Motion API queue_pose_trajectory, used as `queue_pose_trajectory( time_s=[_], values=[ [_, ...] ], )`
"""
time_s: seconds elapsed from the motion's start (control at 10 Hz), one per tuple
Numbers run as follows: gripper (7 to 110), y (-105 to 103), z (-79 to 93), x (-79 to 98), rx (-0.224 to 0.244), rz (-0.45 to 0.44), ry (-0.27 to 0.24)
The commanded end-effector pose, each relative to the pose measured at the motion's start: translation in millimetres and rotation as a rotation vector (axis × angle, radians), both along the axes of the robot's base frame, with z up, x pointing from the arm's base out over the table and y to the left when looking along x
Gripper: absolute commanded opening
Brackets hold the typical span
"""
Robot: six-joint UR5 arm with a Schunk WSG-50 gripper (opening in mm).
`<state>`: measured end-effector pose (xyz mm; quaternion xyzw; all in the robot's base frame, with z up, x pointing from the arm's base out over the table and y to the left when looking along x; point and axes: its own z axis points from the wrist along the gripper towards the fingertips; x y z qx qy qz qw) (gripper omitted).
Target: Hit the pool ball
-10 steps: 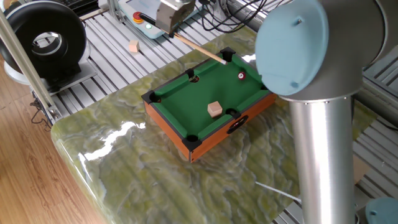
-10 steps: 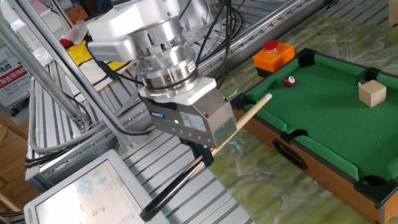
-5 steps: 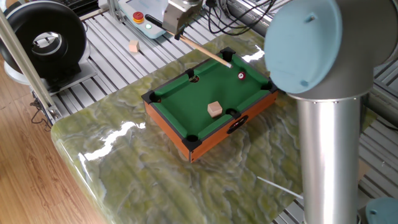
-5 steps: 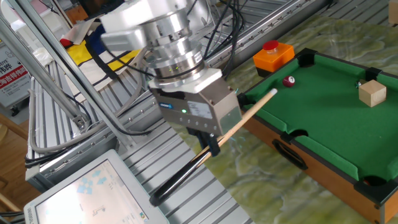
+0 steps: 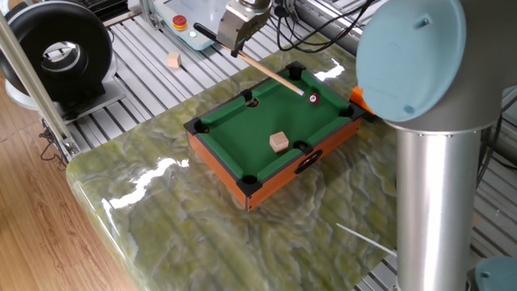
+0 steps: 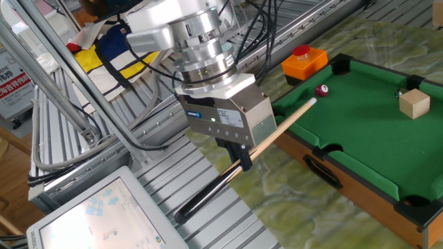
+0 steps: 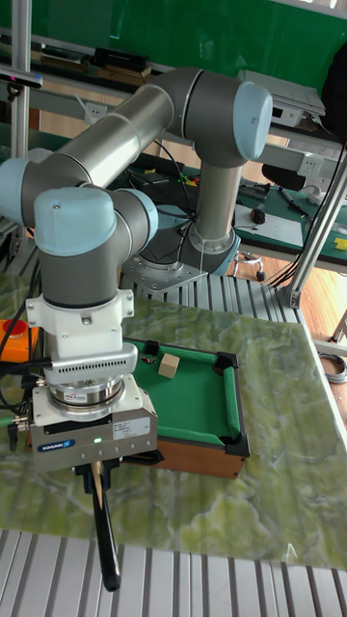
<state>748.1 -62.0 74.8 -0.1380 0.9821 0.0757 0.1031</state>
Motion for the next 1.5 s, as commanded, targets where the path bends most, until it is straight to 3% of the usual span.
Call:
queue_pose_trajectory(
  time_s=[0.0,0.5,0.9,1.0,1.1,1.2,1.4],
  values=[
    [7,0,1.3,0.2,0.013,-0.012,-0.006],
    [7,-8,5.9,3.8,-0.005,-0.006,-0.002],
    [7,-7,5.0,-2.5,0.017,-0.009,-0.003],
    [7,-8,3.6,-9.9,0.022,-0.009,-0.003],
    [7,-4,2.7,-29.9,0.047,-0.002,-0.009],
    [7,4,9.4,-53.6,0.086,-0.009,0.024],
    [7,3,17.7,-67.7,0.069,-0.016,0.068]
  ],
)
